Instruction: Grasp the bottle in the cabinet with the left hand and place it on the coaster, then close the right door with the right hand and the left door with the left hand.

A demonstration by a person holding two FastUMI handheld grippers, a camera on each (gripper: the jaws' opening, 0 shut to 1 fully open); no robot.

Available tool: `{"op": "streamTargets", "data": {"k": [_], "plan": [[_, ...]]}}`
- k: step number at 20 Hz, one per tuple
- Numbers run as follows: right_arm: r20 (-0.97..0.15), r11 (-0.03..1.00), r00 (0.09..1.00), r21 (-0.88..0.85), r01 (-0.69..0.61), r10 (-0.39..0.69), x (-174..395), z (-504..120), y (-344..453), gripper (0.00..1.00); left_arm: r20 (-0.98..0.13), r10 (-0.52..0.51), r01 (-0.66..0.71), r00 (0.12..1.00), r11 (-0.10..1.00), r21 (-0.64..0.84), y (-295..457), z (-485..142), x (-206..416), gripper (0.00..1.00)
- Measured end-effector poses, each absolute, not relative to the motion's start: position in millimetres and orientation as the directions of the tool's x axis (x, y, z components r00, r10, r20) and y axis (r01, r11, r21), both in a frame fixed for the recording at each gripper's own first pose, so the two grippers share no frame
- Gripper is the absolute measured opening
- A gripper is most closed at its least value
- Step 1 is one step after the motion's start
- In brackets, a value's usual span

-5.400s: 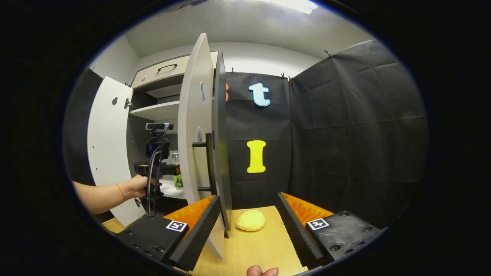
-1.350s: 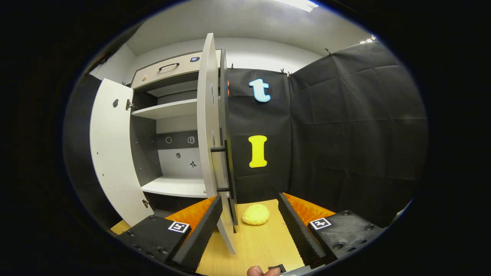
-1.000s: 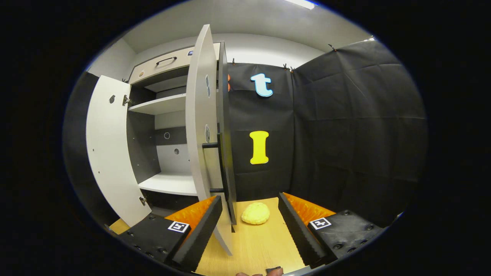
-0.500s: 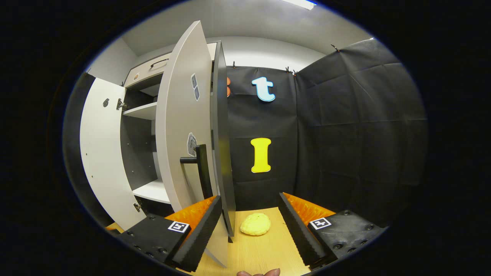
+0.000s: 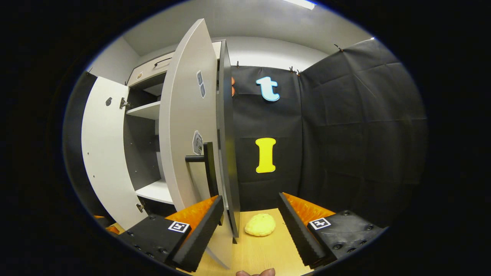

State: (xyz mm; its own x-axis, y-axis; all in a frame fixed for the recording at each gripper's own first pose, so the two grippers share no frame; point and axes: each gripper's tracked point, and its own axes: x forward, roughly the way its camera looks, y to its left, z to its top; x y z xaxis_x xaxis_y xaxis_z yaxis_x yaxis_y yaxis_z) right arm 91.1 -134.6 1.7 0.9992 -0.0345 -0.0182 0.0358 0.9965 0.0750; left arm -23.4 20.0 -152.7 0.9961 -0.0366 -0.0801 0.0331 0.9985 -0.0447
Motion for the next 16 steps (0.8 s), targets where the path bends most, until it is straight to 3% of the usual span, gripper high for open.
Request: {"op": "streamTargets", "data": {"k": [6, 16], "plan": [[-0.006, 0.994, 0.998, 0.093, 0.064, -0.063, 86.8, 0.8, -119.3, 0.96, -0.056, -0.022, 0.019, 0.998, 0.999, -0.051, 47.5, -142.1, -26.7, 0.97], [-0.014, 0.984, 0.994, 0.145, -0.103, 0.106, 97.2, -5.1, -20.9, 0.96, -0.05, 0.031, -0.034, 0.998, 0.998, -0.051, 88.6, -138.0, -32.1, 0.97]]}}
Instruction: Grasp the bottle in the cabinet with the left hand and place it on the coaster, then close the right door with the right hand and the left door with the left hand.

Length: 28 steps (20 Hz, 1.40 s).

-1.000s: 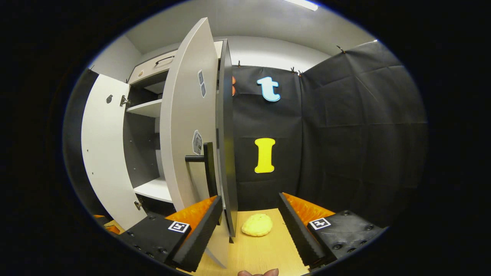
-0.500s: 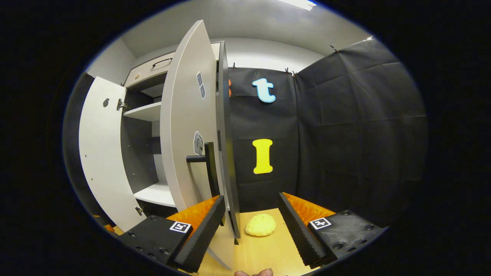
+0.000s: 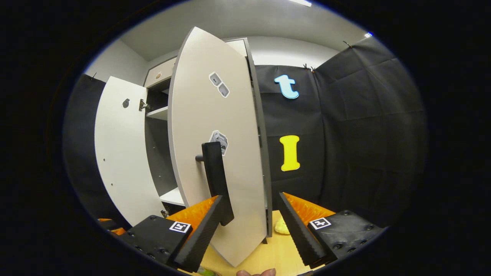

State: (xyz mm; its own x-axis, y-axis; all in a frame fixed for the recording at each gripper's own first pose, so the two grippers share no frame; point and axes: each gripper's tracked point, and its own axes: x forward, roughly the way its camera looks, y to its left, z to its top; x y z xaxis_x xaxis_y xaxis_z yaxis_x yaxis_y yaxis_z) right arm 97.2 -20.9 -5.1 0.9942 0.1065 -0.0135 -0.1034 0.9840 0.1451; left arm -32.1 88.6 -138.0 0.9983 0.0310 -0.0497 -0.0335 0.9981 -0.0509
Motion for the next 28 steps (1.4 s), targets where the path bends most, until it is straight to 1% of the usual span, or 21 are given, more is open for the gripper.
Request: {"op": "streamTargets", "data": {"k": [5, 8, 15, 20, 22, 24, 26, 28], "plan": [[-0.017, 0.972, 0.981, 0.142, -0.188, 0.193, 120.5, -8.3, 31.4, 0.96, -0.053, 0.058, -0.061, 0.997, 0.996, -0.061, 110.7, -135.3, -36.5, 0.97], [-0.009, 0.97, 0.976, 0.112, -0.217, 0.219, 134.6, -8.2, 53.6, 0.96, -0.055, 0.09, -0.094, 0.994, 0.994, -0.062, 125.5, -133.6, -39.5, 0.97], [-0.01, 0.968, 0.974, 0.109, -0.225, 0.228, 161.1, -10.3, 80.9, 0.96, -0.065, 0.136, -0.141, 0.989, 0.986, -0.086, 149.8, -130.7, -46.1, 0.96], [-0.019, 0.973, 0.977, 0.097, -0.209, 0.212, 177.2, -11.2, 94.7, 0.98, -0.051, 0.158, -0.161, 0.986, 0.985, -0.057, 165.3, -117.6, -50.0, 0.97], [-0.025, 0.977, 0.981, 0.092, -0.19, 0.193, 176.5, -10.2, 93.9, 0.98, -0.055, 0.178, -0.18, 0.983, 0.983, -0.039, 176.9, -112.5, -48.7, 0.96], [-0.032, 0.976, 0.979, 0.098, -0.196, 0.2, 164.8, -10.3, 97.1, 0.98, -0.06, 0.194, -0.197, 0.979, 0.98, -0.041, 191.6, -105.0, -43.5, 0.96], [-0.03, 0.975, 0.978, 0.084, -0.204, 0.207, 149.4, -9.2, 96.4, 0.98, -0.056, 0.203, -0.207, 0.978, 0.976, -0.072, 208.6, -93.2, -33.8, 0.96], [-0.033, 0.974, 0.975, 0.062, -0.218, 0.22, 133.9, -8.8, 94.2, 0.98, -0.062, 0.192, -0.197, 0.98, 0.974, -0.11, 221.0, -88.1, -24.9, 0.96]]}}
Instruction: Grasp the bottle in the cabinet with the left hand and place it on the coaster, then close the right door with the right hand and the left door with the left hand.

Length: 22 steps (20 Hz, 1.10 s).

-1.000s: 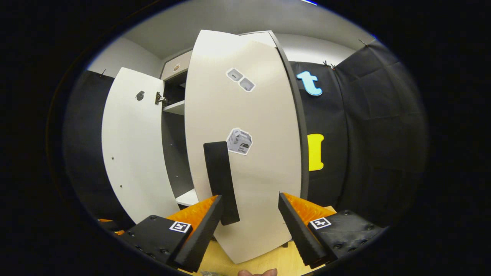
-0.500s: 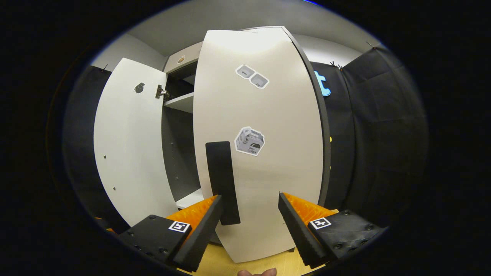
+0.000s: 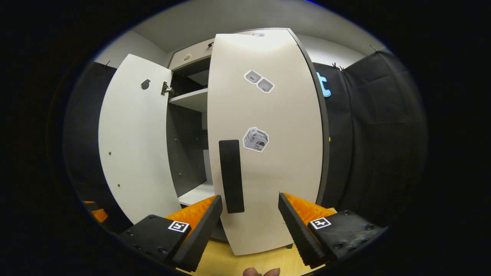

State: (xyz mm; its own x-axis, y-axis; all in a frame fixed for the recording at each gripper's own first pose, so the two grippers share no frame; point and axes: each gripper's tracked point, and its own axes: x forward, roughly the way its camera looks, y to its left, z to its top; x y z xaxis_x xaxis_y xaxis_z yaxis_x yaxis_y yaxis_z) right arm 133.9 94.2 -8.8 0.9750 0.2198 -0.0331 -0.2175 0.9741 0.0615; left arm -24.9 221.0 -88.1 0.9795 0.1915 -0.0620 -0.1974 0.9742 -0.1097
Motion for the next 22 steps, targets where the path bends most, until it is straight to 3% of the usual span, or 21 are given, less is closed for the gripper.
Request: {"op": "streamTargets", "data": {"k": [8, 14, 15, 22], "plan": [[-0.039, 0.971, 0.971, 0.049, -0.234, 0.236, 90.9, -7.0, 85.8, 0.97, -0.03, 0.23, -0.231, 0.973, 0.97, -0.075, 277.2, -41.2, 35.9, 0.95], [-0.057, 0.973, 0.973, 0.058, -0.222, 0.225, 80.8, -12.8, 77.3, 0.98, -0.03, 0.184, -0.185, 0.982, 0.982, -0.028, 256.5, -38.4, 58.8, 0.95], [-0.056, 0.973, 0.973, 0.063, -0.22, 0.224, 78.6, -12.2, 74.7, 0.98, -0.029, 0.183, -0.183, 0.983, 0.983, -0.021, 251.6, -37.8, 57.4, 0.92], [-0.059, 0.972, 0.975, 0.105, -0.208, 0.215, 74.1, -12.0, 58.4, 0.98, -0.045, 0.159, -0.163, 0.986, 0.982, -0.099, 212.8, -42.6, 52.4, 0.94]]}}
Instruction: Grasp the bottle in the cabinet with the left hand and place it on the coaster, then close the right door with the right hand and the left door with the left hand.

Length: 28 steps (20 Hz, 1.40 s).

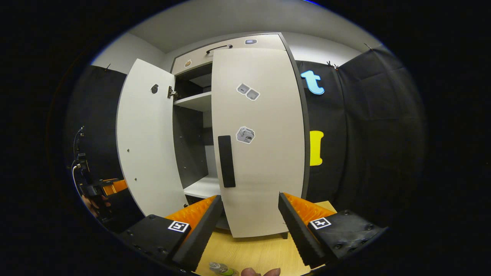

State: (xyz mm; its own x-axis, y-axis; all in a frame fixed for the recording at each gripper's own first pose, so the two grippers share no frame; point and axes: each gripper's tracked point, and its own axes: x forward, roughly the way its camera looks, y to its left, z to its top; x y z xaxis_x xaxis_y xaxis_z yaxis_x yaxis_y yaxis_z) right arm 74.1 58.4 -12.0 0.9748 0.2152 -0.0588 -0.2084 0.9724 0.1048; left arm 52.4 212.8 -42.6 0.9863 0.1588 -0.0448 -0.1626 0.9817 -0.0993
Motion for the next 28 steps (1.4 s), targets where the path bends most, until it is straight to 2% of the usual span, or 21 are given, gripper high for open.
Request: {"op": "streamTargets", "data": {"k": [7, 12, 13, 14, 16, 17, 22, 24, 25, 27, 28], "plan": [[-0.077, 0.976, 0.976, 0.087, -0.198, 0.205, 64.8, -18.0, 37.2, 0.98, -0.031, 0.072, -0.074, 0.997, 0.996, -0.056, 137.3, -40.2, 72.6, 0.94], [-0.081, 0.982, 0.981, 0.09, -0.167, 0.175, 59.1, -18.2, 14.7, 0.98, -0.04, -0.032, 0.029, 0.999, 0.997, -0.075, 81.1, -39.5, 91.1, 0.94], [-0.081, 0.982, 0.982, 0.093, -0.163, 0.171, 57.5, -17.8, 11.0, 0.98, -0.052, -0.05, 0.046, 0.997, 0.996, -0.073, 71.1, -42.2, 95.1, 0.97], [-0.082, 0.983, 0.983, 0.092, -0.158, 0.165, 57.4, -18.1, 7.0, 0.98, -0.061, -0.054, 0.05, 0.997, 0.997, -0.065, 64.6, -43.7, 98.3, 0.94], [-0.082, 0.985, 0.985, 0.093, -0.146, 0.153, 55.5, -18.1, -3.1, 0.98, -0.074, -0.051, 0.048, 0.996, 0.998, -0.048, 55.7, -45.3, 105.8, 0.97], [-0.084, 0.985, 0.985, 0.098, -0.14, 0.148, 53.3, -19.3, -6.6, 0.98, -0.078, -0.054, 0.051, 0.995, 0.998, -0.047, 50.5, -46.6, 110.8, 0.94], [-0.093, 0.988, 0.988, 0.102, -0.115, 0.125, 51.7, -20.8, -27.6, 0.98, -0.08, -0.065, 0.062, 0.995, 0.997, -0.042, 29.6, -44.1, 131.1, 0.94], [-0.096, 0.989, 0.988, 0.102, -0.109, 0.119, 50.8, -21.4, -35.4, 0.98, -0.081, -0.064, 0.061, 0.995, 0.997, -0.046, 26.3, -45.5, 137.7, 0.91], [-0.097, 0.989, 0.988, 0.104, -0.108, 0.118, 50.5, -21.7, -37.4, 0.98, -0.082, -0.064, 0.06, 0.995, 0.997, -0.052, 24.1, -44.5, 139.9, 0.94], [-0.098, 0.989, 0.989, 0.107, -0.105, 0.115, 53.2, -21.0, -42.6, 0.98, -0.083, -0.061, 0.057, 0.995, 0.997, -0.052, 17.8, -43.6, 145.4, 0.91], [-0.098, 0.989, 0.989, 0.106, -0.103, 0.113, 54.6, -20.2, -44.1, 0.98, -0.082, -0.059, 0.055, 0.995, 0.997, -0.047, 15.2, -43.6, 149.2, 0.94]]}}
